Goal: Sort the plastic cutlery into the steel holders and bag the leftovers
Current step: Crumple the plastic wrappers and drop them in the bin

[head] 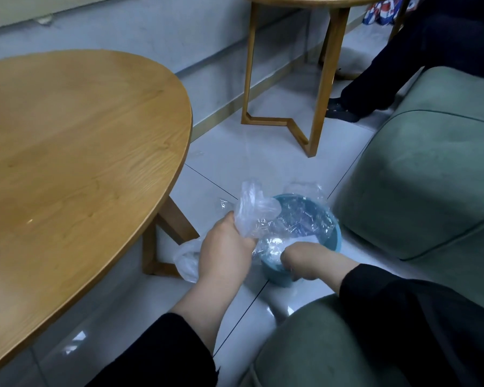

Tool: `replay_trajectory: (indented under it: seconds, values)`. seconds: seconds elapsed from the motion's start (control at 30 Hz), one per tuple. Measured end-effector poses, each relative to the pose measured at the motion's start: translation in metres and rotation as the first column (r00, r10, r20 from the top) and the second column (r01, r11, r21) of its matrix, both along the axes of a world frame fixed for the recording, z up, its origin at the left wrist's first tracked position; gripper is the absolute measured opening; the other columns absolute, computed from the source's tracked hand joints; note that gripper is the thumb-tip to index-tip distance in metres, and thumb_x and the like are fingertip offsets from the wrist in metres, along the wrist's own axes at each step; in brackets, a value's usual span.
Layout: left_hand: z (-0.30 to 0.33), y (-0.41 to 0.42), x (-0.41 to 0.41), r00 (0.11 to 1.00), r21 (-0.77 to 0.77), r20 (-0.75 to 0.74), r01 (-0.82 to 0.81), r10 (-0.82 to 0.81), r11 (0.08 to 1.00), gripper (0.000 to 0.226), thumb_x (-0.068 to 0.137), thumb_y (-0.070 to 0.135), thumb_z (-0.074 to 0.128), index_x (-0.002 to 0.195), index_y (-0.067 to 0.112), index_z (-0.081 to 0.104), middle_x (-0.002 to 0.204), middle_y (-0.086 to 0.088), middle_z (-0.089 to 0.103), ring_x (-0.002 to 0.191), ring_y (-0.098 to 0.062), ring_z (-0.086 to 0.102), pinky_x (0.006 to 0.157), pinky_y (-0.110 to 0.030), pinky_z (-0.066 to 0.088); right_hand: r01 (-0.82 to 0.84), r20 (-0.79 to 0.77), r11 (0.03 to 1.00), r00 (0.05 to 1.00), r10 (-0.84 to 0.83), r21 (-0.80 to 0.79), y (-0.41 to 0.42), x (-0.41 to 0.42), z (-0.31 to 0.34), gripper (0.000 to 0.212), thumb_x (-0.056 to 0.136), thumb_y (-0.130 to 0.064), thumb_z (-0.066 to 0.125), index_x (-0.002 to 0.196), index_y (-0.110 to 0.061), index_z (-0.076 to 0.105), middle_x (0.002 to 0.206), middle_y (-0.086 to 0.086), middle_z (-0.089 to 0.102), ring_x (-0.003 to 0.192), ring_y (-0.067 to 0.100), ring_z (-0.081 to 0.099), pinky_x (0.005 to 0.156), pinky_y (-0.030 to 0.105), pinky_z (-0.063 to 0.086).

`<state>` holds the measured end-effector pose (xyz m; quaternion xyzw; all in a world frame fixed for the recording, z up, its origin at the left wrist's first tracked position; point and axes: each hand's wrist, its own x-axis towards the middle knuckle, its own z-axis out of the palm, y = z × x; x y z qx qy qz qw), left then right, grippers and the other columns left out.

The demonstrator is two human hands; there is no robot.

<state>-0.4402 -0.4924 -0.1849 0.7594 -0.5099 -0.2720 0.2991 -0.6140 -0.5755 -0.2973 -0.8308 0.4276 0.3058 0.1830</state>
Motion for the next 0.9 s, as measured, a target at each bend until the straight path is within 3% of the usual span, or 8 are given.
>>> replay_trajectory:
  seconds: [0.13, 0.2, 0.23, 0.33, 0.43, 0.6, 0.77, 0.9]
  values:
    - [0.000, 0.007, 0.003, 1.000, 0.003, -0.015, -0.012, 0.012, 1.000, 0.015, 0.088, 0.027, 0.070, 0.087, 0.025, 0.056, 0.079, -0.001, 0.065, 0.086, -0.035, 0.065, 0.071, -0.038, 0.050, 0.009, 0.133, 0.992, 0.991, -0.026, 0.128, 0.028, 0.007, 0.019, 0.034, 0.090, -0.025, 0.065, 0.123, -0.027, 0.068, 0.117, -0.002, 0.070, 0.105, 0.025, 0.064, 0.089, 0.031, 0.051]
    - [0.001, 0.009, 0.004, 0.999, -0.002, -0.034, -0.024, 0.023, 1.000, 0.015, 0.089, 0.029, 0.070, 0.086, 0.024, 0.056, 0.078, -0.002, 0.066, 0.084, -0.034, 0.064, 0.066, -0.036, 0.047, 0.177, 0.307, 0.967, 0.924, -0.228, 0.184, 0.032, 0.001, 0.037, 0.025, 0.095, -0.025, 0.061, 0.118, -0.023, 0.070, 0.114, -0.002, 0.073, 0.100, 0.019, 0.066, 0.091, 0.034, 0.053]
    - [0.001, 0.010, 0.005, 0.999, -0.002, -0.043, -0.029, 0.029, 1.000, 0.016, 0.088, 0.030, 0.071, 0.086, 0.024, 0.056, 0.076, 0.000, 0.064, 0.083, -0.034, 0.063, 0.064, -0.035, 0.043, 0.326, 0.450, 0.904, 0.787, -0.422, 0.277, 0.036, -0.002, 0.049, 0.017, 0.096, -0.019, 0.058, 0.107, -0.018, 0.071, 0.105, 0.001, 0.075, 0.089, 0.018, 0.068, 0.088, 0.038, 0.056]
    - [0.001, 0.008, 0.004, 0.998, 0.007, -0.058, -0.036, 0.036, 0.999, 0.015, 0.087, 0.028, 0.072, 0.089, 0.022, 0.058, 0.075, 0.001, 0.063, 0.085, -0.034, 0.065, 0.064, -0.033, 0.041, 0.538, 0.701, 0.612, 0.055, -0.711, 0.579, 0.049, -0.008, 0.086, 0.009, 0.100, -0.011, 0.055, 0.098, -0.010, 0.064, 0.099, 0.011, 0.071, 0.073, 0.017, 0.068, 0.077, 0.047, 0.060]
    - [-0.004, 0.003, -0.002, 0.999, 0.000, -0.042, -0.013, 0.013, 1.000, 0.020, 0.087, 0.029, 0.074, 0.101, 0.018, 0.064, 0.091, -0.005, 0.072, 0.091, -0.034, 0.067, 0.073, -0.038, 0.051, 0.538, 0.780, 0.604, -0.183, -0.598, 0.589, 0.057, -0.008, 0.111, 0.018, 0.102, -0.015, 0.057, 0.119, -0.021, 0.062, 0.116, -0.002, 0.065, 0.087, 0.012, 0.067, 0.080, 0.046, 0.063]
    - [-0.020, -0.012, -0.015, 0.996, 0.001, 0.032, 0.080, -0.080, 0.997, 0.037, 0.086, 0.030, 0.074, 0.120, 0.019, 0.063, 0.101, -0.008, 0.072, 0.094, -0.033, 0.067, 0.081, -0.042, 0.054, 0.437, 0.848, 0.799, 0.136, -0.512, 0.413, 0.052, -0.012, 0.110, 0.070, 0.093, -0.024, 0.071, 0.148, -0.046, 0.034, 0.139, -0.020, 0.047, 0.111, 0.000, 0.064, 0.084, 0.022, 0.055]
    - [-0.048, -0.024, -0.029, 0.973, 0.037, 0.150, 0.175, -0.178, 0.984, 0.049, 0.086, 0.028, 0.076, 0.127, 0.016, 0.053, 0.106, -0.010, 0.068, 0.100, -0.034, 0.064, 0.081, -0.041, 0.051, 0.609, 0.900, 0.720, 0.021, -0.435, 0.333, 0.048, -0.021, 0.094, 0.036, 0.103, -0.017, 0.053, 0.134, -0.035, 0.050, 0.137, -0.017, 0.053, 0.111, -0.008, 0.057, 0.089, 0.015, 0.049]
    - [-0.063, -0.032, -0.051, 0.937, 0.063, 0.176, 0.294, -0.300, 0.954, 0.052, 0.087, 0.022, 0.075, 0.126, 0.015, 0.041, 0.112, -0.012, 0.063, 0.104, -0.036, 0.061, 0.075, -0.041, 0.043, 0.607, 0.944, 0.793, 0.235, -0.232, 0.044, 0.043, -0.034, 0.079, 0.031, 0.100, -0.016, 0.057, 0.122, -0.038, 0.054, 0.134, -0.012, 0.051, 0.130, 0.003, 0.046, 0.097, 0.005, 0.034]
